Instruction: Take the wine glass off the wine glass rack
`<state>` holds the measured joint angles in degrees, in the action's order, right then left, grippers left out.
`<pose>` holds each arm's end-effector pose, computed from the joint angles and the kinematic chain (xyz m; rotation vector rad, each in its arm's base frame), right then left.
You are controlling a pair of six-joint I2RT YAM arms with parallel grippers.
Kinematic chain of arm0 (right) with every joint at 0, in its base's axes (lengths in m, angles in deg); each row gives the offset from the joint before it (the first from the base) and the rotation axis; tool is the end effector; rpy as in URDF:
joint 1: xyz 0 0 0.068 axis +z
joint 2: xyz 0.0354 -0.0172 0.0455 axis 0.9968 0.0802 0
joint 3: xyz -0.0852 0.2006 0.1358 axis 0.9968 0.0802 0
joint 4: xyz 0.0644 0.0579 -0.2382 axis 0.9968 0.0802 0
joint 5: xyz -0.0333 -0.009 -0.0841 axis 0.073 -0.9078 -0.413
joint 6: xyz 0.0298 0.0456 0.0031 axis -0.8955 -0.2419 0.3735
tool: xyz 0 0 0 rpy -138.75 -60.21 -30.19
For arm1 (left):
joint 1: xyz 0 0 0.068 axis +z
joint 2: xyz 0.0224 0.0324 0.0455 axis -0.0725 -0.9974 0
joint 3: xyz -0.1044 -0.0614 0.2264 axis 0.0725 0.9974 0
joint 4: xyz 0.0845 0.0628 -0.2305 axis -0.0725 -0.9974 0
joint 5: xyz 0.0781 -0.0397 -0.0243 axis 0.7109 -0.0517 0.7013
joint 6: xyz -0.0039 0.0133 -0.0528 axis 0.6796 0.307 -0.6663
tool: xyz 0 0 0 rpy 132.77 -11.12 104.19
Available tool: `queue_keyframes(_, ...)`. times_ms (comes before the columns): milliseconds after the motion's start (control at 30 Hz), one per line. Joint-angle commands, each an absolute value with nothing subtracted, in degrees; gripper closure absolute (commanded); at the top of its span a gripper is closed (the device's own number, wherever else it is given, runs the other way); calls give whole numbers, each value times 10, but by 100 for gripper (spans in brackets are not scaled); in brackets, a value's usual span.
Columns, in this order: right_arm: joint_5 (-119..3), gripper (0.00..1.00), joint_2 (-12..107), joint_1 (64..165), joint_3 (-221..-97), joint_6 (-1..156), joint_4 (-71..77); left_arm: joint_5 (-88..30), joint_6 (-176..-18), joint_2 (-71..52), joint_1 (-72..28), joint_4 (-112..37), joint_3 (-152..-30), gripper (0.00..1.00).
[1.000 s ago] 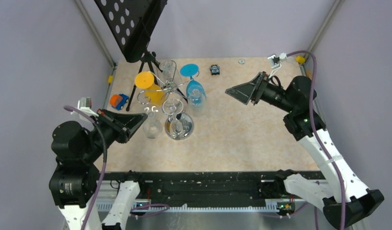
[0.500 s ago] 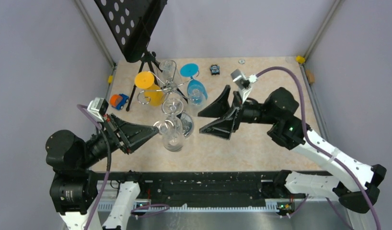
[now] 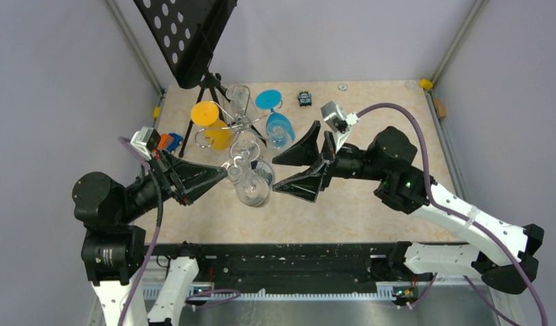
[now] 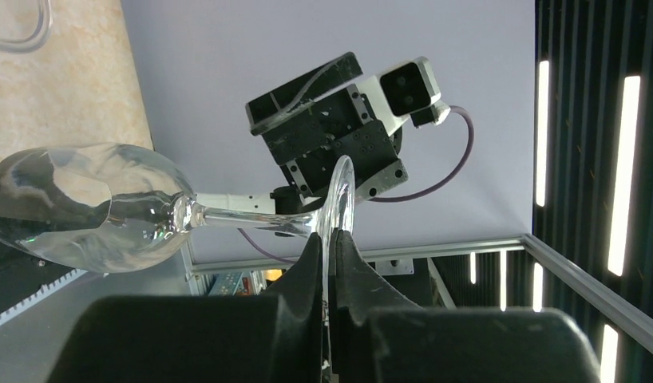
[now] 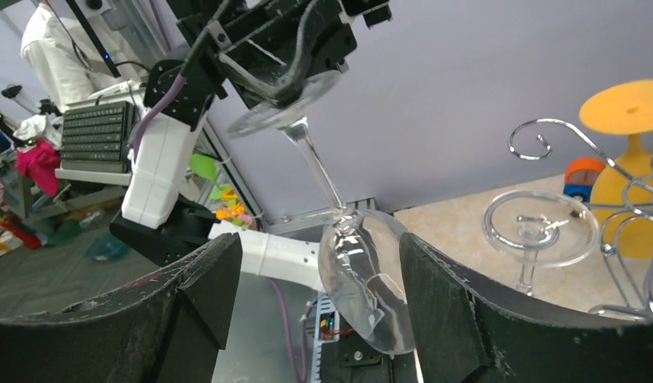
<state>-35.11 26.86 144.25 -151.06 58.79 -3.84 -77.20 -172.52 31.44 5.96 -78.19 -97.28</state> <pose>0.1008 0.2030 0.4433 -0.9151 1.2625 1.5562 0.0416 -0.0293 0.4694 -0.4596 1.8101 -1.8299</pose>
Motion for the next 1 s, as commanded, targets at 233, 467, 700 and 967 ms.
queue_keyframes(233,-508,24,263,1450,-1587,680,43,-747,-1748,248,58,-632,-950,100)
queue_keyframes(467,-470,23,282,1449,-1620,742,84,-651,-1754,195,-72,-557,-939,100)
queue_keyframes(700,-525,23,272,1448,-1623,772,93,-535,-1719,128,-219,-549,-964,100)
queue_keyframes(967,-511,31,256,1448,-1608,778,125,-543,-1752,99,-254,-489,-963,100)
